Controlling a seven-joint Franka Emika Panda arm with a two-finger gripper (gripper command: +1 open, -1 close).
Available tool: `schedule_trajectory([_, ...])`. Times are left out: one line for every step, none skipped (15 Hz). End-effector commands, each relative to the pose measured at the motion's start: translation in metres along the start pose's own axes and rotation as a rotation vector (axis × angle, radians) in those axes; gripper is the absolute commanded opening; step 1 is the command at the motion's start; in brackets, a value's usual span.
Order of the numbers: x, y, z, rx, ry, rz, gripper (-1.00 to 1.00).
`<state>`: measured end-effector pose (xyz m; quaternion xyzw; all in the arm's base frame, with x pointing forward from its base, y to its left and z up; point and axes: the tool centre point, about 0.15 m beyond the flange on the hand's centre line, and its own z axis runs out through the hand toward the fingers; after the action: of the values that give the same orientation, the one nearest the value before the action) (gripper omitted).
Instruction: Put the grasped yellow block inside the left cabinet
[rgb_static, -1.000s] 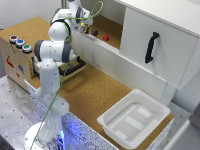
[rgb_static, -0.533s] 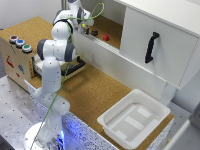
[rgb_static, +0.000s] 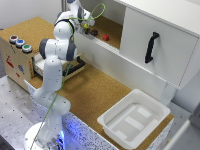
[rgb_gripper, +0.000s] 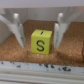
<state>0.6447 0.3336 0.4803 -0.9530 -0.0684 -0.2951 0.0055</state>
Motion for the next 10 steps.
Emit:
schedule_trajectory([-0.014, 0.011, -0.059, -0.011, 0.021, 0.083, 1.00])
schedule_trajectory([-0.021, 0.015, -0.073, -0.006, 0.033, 0.099, 1.00])
schedule_trajectory([-0.026, 0.018, -0.084, -0.006, 0.038, 0.105, 1.00])
schedule_trajectory([-0.032, 0.020, -0.095, -0.007, 0.045, 0.103, 1.00])
schedule_trajectory([-0.037, 0.021, -0.104, -0.016, 0.051, 0.097, 1.00])
schedule_trajectory([-0.044, 0.022, -0.114, -0.015, 0.051, 0.089, 1.00])
schedule_trajectory([-0.051, 0.024, -0.122, -0.018, 0.039, 0.078, 1.00])
schedule_trajectory([-0.062, 0.027, -0.131, -0.028, 0.028, 0.075, 1.00])
schedule_trajectory([-0.072, 0.031, -0.138, -0.027, 0.002, 0.070, 1.00])
schedule_trajectory([-0.084, 0.036, -0.148, -0.036, -0.009, 0.061, 1.00])
